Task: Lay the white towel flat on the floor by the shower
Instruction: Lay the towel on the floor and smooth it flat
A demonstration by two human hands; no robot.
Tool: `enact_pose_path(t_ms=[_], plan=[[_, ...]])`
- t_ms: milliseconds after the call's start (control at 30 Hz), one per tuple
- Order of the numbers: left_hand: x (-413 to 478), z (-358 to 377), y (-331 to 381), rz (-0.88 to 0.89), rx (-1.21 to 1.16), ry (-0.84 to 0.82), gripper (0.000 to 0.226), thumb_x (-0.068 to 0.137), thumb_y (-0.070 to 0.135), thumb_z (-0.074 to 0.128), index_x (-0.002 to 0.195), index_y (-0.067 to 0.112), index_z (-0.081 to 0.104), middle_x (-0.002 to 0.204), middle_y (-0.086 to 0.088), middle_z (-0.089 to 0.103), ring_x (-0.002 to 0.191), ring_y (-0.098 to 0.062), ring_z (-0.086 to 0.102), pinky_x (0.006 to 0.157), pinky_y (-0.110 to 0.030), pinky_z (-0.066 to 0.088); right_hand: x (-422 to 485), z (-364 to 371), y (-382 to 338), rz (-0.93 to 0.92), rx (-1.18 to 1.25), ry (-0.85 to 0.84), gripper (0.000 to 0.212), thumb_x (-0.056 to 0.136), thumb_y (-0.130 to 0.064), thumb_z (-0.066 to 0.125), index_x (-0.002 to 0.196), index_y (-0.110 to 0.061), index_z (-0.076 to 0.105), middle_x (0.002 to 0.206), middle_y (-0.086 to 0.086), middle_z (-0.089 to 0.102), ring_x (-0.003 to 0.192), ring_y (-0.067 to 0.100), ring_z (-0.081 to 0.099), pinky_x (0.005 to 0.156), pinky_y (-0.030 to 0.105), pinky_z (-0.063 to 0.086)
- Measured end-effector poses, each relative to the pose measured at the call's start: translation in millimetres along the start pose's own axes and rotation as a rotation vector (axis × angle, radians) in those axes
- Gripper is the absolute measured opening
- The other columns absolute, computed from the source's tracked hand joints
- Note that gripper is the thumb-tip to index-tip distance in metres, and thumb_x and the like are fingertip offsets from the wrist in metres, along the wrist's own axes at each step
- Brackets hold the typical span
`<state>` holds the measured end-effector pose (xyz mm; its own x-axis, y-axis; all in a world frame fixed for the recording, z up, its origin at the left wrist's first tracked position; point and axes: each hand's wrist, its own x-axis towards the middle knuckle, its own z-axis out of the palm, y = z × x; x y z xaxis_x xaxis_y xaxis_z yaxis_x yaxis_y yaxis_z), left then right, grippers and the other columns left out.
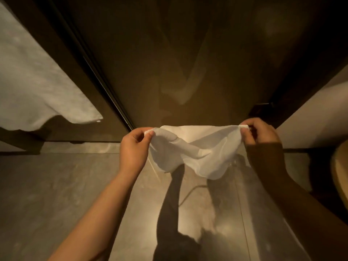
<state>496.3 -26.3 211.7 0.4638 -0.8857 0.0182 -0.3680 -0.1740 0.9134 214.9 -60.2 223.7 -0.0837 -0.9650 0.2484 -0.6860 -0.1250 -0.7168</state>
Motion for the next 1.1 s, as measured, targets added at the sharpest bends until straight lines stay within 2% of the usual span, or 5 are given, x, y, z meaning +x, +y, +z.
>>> enact_pose_path(t_ms=[200,400,667,867,1100], plan=[[-32,71,-181,-0.092,-0.013,-0.116,0.015,0.090,0.026,0.063,0.100,0.025,0.074,0.095,0.008,0.073,0.092,-0.012,0.067,0.082,-0.037,0.055,-72,115,120,-0.087,-0.082,-0.125,0.012,0.096,-0.021,0.050,0.094,-0.015,0.060,0.090,0.002,0.059,0.084,0.020,0.054,0.073,0.034,0.048],[-45,110,-293,-0.107,0.036,-0.251,0.014,0.090,0.021,0.062,0.097,0.024,0.074,0.089,0.008,0.073,0.080,-0.007,0.068,0.068,-0.021,0.056,-96,188,195,-0.199,-0.216,-0.280,0.008,0.095,-0.030,0.046,0.092,-0.031,0.053,0.084,-0.010,0.056,0.079,0.011,0.052,0.067,0.031,0.048],[-54,125,-361,-0.048,0.102,-0.327,0.010,0.088,0.021,0.065,0.090,0.022,0.075,0.081,-0.001,0.074,0.076,-0.024,0.068,0.072,-0.042,0.058,-142,239,253,-0.338,-0.445,-0.520,0.015,0.094,-0.031,0.042,0.100,-0.028,0.055,0.096,-0.002,0.061,0.085,0.017,0.054,0.073,0.039,0.049],[-83,142,-389,0.130,0.424,-0.496,0.015,0.087,0.033,0.064,0.095,0.026,0.075,0.086,0.011,0.071,0.077,-0.005,0.062,0.070,-0.026,0.048,-185,248,283,-0.219,-0.461,-0.748,0.016,0.089,-0.022,0.054,0.103,-0.015,0.058,0.101,0.003,0.062,0.086,0.020,0.056,0.070,0.027,0.040],[-97,147,-418,0.193,0.694,-0.689,0.021,0.092,0.031,0.057,0.108,0.025,0.069,0.104,0.002,0.066,0.095,-0.017,0.061,0.077,-0.029,0.047,-208,261,310,-0.350,-0.590,-0.819,0.021,0.096,-0.032,0.041,0.102,-0.020,0.058,0.102,-0.002,0.061,0.092,0.013,0.057,0.066,0.016,0.024]])
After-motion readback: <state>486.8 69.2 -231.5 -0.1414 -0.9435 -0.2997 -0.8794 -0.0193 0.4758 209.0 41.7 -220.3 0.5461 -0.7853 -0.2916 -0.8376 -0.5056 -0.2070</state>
